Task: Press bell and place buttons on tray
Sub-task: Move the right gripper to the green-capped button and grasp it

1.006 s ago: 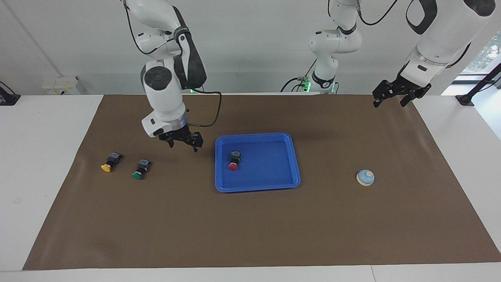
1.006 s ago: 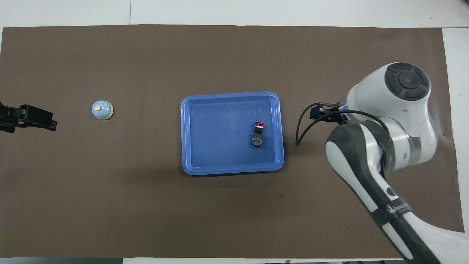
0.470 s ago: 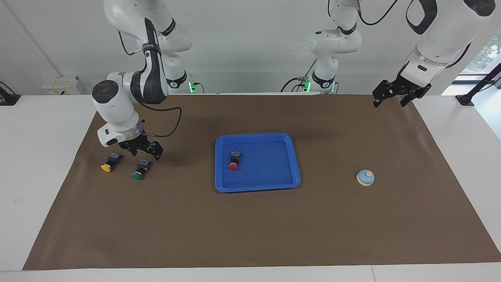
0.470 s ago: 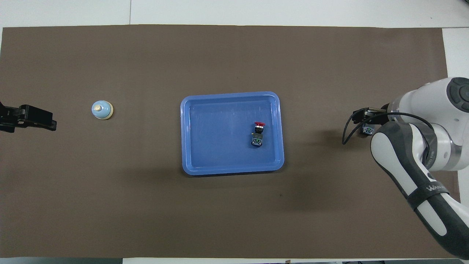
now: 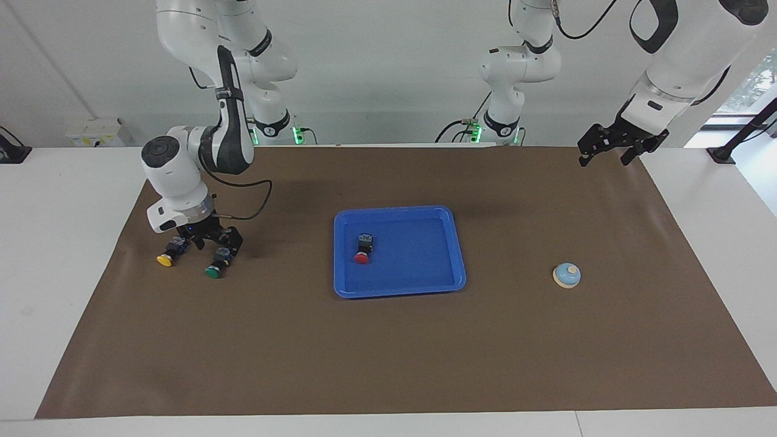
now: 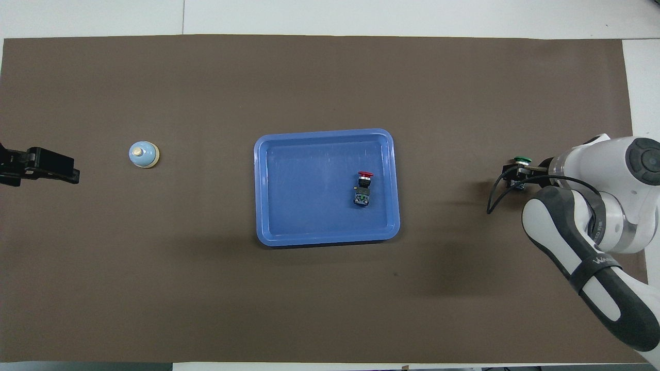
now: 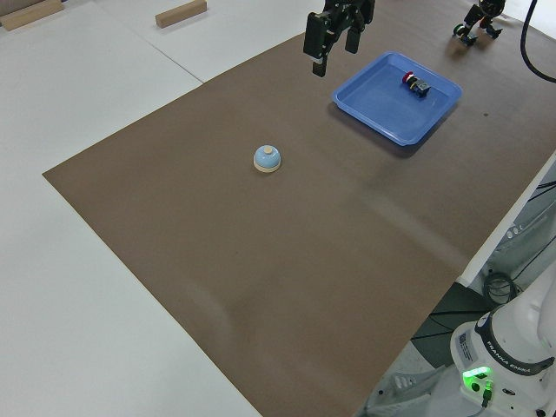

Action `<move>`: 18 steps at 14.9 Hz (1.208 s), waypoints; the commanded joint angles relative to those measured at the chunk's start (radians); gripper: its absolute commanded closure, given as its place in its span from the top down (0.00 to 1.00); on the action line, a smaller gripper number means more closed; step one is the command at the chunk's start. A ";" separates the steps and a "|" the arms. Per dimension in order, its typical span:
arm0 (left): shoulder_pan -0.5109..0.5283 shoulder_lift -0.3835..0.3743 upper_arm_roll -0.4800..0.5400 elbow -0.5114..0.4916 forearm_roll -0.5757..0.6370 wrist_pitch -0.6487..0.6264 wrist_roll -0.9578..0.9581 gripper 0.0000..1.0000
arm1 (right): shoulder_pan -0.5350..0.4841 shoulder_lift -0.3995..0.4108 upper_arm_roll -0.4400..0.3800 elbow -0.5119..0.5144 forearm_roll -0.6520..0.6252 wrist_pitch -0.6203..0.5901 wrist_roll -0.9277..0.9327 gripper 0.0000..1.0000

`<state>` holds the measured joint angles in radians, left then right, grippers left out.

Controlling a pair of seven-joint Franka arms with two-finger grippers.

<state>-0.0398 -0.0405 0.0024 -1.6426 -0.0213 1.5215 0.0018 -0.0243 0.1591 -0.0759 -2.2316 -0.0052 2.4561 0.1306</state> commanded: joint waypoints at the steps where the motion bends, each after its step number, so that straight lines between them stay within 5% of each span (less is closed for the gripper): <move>1: 0.003 -0.009 0.001 0.001 -0.005 -0.009 -0.005 1.00 | -0.016 0.029 0.013 -0.005 -0.006 0.044 -0.014 1.00; 4: 0.003 -0.009 0.001 0.001 -0.003 -0.009 -0.005 1.00 | -0.016 0.040 0.013 -0.005 -0.006 0.060 -0.014 0.98; 5: 0.003 -0.009 0.001 0.001 -0.005 -0.009 -0.005 1.00 | -0.016 0.040 0.013 -0.005 -0.006 0.057 -0.014 0.89; 11: 0.003 -0.009 0.001 0.001 -0.005 -0.009 -0.005 1.00 | -0.005 0.039 0.015 -0.003 -0.006 0.043 -0.017 0.06; 18: 0.003 -0.009 0.001 0.001 -0.005 -0.009 -0.005 1.00 | 0.027 0.030 0.024 0.070 -0.006 -0.074 -0.026 0.00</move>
<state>-0.0398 -0.0405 0.0024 -1.6426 -0.0213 1.5215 0.0018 -0.0156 0.2002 -0.0584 -2.2063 -0.0059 2.4496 0.1257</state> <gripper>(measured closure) 0.000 0.595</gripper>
